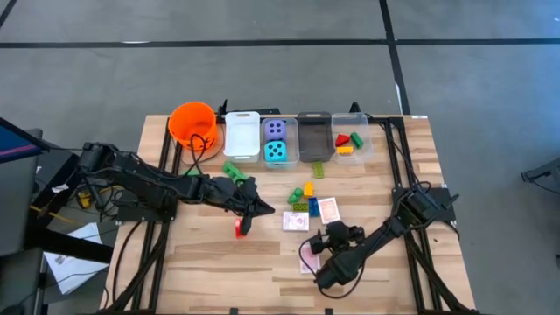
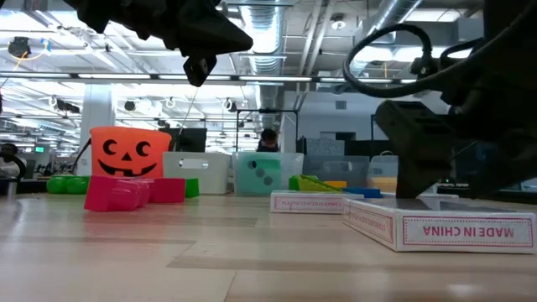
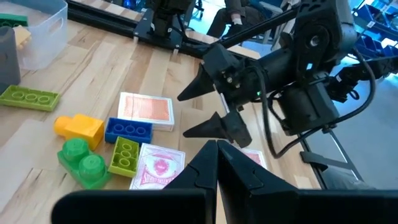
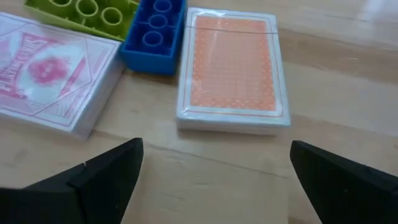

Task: Pick & Place Toys
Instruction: Put the orange deck of cards into the black bin, then put the small blue game piece into the right transparent bin

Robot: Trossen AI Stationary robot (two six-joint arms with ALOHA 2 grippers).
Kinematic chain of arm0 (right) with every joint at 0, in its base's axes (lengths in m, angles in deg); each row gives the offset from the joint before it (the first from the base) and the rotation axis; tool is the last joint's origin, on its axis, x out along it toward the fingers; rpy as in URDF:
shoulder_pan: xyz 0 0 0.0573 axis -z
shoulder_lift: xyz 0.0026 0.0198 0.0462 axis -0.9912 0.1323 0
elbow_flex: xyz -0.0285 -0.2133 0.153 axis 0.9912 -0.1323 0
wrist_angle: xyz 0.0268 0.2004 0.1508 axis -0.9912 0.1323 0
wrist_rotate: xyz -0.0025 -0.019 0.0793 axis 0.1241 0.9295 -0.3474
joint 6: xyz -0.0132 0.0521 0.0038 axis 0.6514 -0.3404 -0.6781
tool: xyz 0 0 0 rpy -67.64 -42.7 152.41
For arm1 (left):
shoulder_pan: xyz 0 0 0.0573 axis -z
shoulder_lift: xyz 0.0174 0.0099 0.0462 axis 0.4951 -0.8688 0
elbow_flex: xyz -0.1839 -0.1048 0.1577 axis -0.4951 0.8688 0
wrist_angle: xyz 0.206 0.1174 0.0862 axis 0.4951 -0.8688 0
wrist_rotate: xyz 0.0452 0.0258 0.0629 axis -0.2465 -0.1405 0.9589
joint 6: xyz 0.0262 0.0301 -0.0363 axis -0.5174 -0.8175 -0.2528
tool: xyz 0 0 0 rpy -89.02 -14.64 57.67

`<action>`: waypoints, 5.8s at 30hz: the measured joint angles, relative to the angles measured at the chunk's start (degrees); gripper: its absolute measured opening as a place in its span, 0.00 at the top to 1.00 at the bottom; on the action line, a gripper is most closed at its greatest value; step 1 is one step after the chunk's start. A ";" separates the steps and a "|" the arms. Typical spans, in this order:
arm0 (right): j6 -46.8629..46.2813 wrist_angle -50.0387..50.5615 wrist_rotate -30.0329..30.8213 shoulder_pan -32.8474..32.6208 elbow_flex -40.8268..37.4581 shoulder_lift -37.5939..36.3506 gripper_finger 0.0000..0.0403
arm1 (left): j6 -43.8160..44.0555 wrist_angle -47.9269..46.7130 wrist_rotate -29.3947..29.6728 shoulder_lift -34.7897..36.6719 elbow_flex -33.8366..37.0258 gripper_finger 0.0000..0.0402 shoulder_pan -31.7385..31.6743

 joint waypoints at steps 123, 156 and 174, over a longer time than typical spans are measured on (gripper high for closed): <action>22.24 19.38 28.49 37.72 7.36 -5.68 0.26 | 1.54 -0.65 0.00 3.61 0.02 1.00 3.22; 77.40 -26.62 7.89 56.57 6.66 -5.76 0.26 | -12.17 -9.86 0.20 27.74 0.02 1.00 1.22; 77.18 -18.91 8.13 52.30 6.94 -10.51 0.14 | -8.62 -10.34 -0.02 27.37 0.02 1.00 1.22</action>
